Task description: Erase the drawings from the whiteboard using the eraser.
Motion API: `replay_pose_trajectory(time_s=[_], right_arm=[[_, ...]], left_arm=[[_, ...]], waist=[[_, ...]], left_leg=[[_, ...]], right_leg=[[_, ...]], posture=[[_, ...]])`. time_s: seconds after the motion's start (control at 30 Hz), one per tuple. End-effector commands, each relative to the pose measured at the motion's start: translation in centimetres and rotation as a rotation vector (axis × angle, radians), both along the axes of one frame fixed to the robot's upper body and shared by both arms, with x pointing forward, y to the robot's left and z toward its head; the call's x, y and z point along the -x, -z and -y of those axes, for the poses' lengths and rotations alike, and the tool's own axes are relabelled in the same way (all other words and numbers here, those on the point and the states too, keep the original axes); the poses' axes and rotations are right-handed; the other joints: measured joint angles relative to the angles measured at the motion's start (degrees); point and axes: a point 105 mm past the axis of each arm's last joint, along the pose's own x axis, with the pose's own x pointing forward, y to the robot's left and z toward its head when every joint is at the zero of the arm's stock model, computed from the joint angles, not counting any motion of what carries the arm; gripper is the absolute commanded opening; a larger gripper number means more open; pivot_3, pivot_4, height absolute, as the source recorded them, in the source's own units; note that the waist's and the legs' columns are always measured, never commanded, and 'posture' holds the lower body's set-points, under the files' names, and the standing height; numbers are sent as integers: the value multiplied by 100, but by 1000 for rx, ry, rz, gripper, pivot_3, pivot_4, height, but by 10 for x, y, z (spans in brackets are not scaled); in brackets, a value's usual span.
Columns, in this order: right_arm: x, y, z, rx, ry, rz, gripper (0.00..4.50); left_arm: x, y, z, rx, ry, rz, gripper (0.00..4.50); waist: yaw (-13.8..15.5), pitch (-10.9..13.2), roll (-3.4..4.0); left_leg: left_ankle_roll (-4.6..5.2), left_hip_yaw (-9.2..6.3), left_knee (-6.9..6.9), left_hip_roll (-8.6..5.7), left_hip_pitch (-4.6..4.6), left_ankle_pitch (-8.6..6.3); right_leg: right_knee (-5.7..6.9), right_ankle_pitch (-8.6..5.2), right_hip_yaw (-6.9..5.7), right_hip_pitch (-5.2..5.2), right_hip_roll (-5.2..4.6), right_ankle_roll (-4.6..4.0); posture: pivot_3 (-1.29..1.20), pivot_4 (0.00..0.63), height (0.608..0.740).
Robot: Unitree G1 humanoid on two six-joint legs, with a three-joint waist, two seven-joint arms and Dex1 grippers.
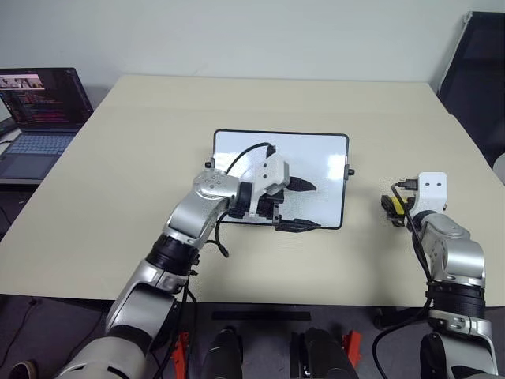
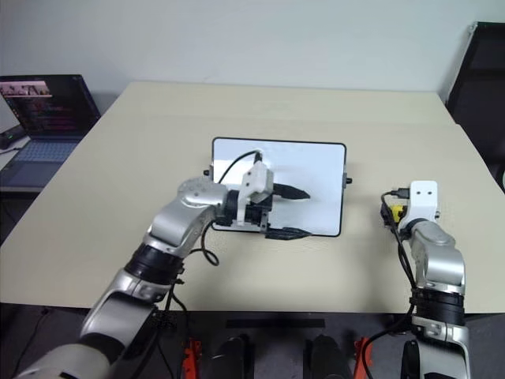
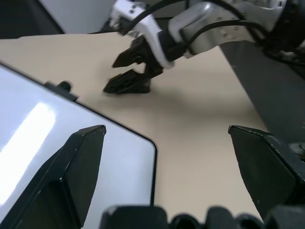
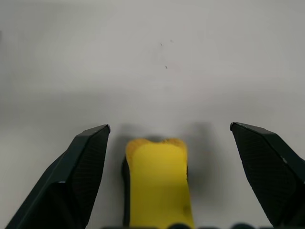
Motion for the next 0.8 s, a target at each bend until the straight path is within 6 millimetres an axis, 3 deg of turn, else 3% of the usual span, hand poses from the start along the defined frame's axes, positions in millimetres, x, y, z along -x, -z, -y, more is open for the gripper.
replay_pose_trajectory(time_s=[0.03, 0.2, 0.33, 0.43, 0.53, 0.6, 0.8], right_arm=[[1, -33, -14, 12, -77, 142, 4473], [10, -45, -37, 14, -189, 220, 4473], [33, -59, -62, 42, -302, 334, 4473], [52, -58, -57, 54, -268, 403, 4473], [64, -52, -49, 50, -231, 424, 4473], [74, -47, -43, 19, -201, 446, 4473], [101, -20, -34, -28, -135, 423, 4473]], left_arm=[[-1, -23, -20, 98, -117, 49, 4500], [-5, -31, -57, 181, -353, 68, 4500], [-3, -38, -108, 265, -640, 74, 4500], [8, -25, -155, 288, -897, 85, 4500], [18, -17, -183, 338, -1073, 85, 4500], [29, -2, -206, 340, -1217, 85, 4500], [51, 26, -249, 358, -1533, 92, 4500]], waist=[[-11, 0, 1], [-22, 0, 2], [-18, 0, 2], [-12, -3, 4], [14, -2, 3], [54, -3, 2], [134, -14, -10]], left_leg=[[0, 0, 0, 0, 2, 0], [0, -5, -1, 1, 4, 0], [-1, -6, 1, 1, 7, 0], [-1, -8, 1, 2, 10, -1], [-2, -7, 1, 2, 18, -1], [-2, -7, 11, 2, 19, -1], [-3, -7, 14, 2, 29, -1]], right_leg=[[1, 0, 1, 1, 0, 0], [2, 0, -2, 5, 1, 0], [-3, 0, -3, 12, 0, 1], [-4, 0, -4, 16, 0, 1], [-9, -1, -4, 25, -1, 0], [-8, -11, -3, 28, -2, -25], [-8, -13, -2, 37, -3, -33]], posture=[[0, 150, 740], [0, 150, 740], [0, 150, 740], [0, 150, 740], [0, 150, 740], [0, 150, 740], [0, 150, 740]])
